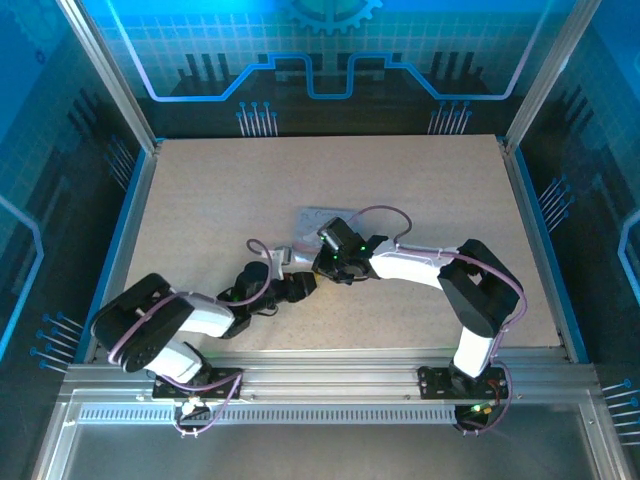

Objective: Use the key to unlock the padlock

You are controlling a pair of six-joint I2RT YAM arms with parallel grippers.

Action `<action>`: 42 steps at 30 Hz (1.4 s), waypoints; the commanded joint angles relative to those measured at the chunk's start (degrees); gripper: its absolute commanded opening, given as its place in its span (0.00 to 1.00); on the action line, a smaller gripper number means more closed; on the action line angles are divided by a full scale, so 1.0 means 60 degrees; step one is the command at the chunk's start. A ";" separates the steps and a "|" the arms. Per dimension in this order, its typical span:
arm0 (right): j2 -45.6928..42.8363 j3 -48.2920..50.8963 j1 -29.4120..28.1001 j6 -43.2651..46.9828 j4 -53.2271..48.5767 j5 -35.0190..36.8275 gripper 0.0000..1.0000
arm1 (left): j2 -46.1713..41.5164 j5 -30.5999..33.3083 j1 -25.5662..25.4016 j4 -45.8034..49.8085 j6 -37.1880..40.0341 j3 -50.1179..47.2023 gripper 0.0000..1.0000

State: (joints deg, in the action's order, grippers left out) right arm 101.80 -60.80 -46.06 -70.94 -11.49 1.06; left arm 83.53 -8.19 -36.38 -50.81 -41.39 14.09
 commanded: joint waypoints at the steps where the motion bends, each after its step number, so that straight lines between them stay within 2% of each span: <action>1: -0.0236 0.0133 0.0031 0.0037 -0.0052 -0.0072 0.07 | -0.0995 0.0229 0.0067 0.1359 0.0628 0.0111 0.53; 5: -0.0346 0.0175 0.0074 0.0060 -0.0005 -0.0211 0.07 | -0.1747 -0.0394 0.0500 0.2602 0.0768 0.0290 0.54; 9: -0.0480 0.0172 0.0142 0.0145 0.0010 -0.0419 0.07 | -0.2011 -0.1421 0.0987 0.2957 0.0803 0.0285 0.54; 13: -0.0600 0.0207 0.0239 0.0178 0.0024 -0.0667 0.07 | -0.1872 -0.2254 0.1205 0.2606 0.0714 0.0304 0.55; 17: -0.0743 0.0306 0.0308 0.0150 0.0108 -0.0831 0.07 | -0.1423 -0.2842 0.1298 0.1522 0.0293 0.0218 0.52; 29: -0.0810 0.0428 0.0437 0.0084 0.0258 -0.1134 0.07 | 0.0773 -0.2762 0.1297 -0.1868 -0.1262 -0.0053 0.33; 42: -0.0738 0.0394 0.0484 0.0057 0.0316 -0.1266 0.07 | 0.1915 -0.2247 0.1032 -0.2925 -0.1436 -0.0151 0.31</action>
State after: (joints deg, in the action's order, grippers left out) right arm 98.56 -58.48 -43.81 -70.52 -11.03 -5.43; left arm 93.69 -22.76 -29.58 -64.71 -49.65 14.04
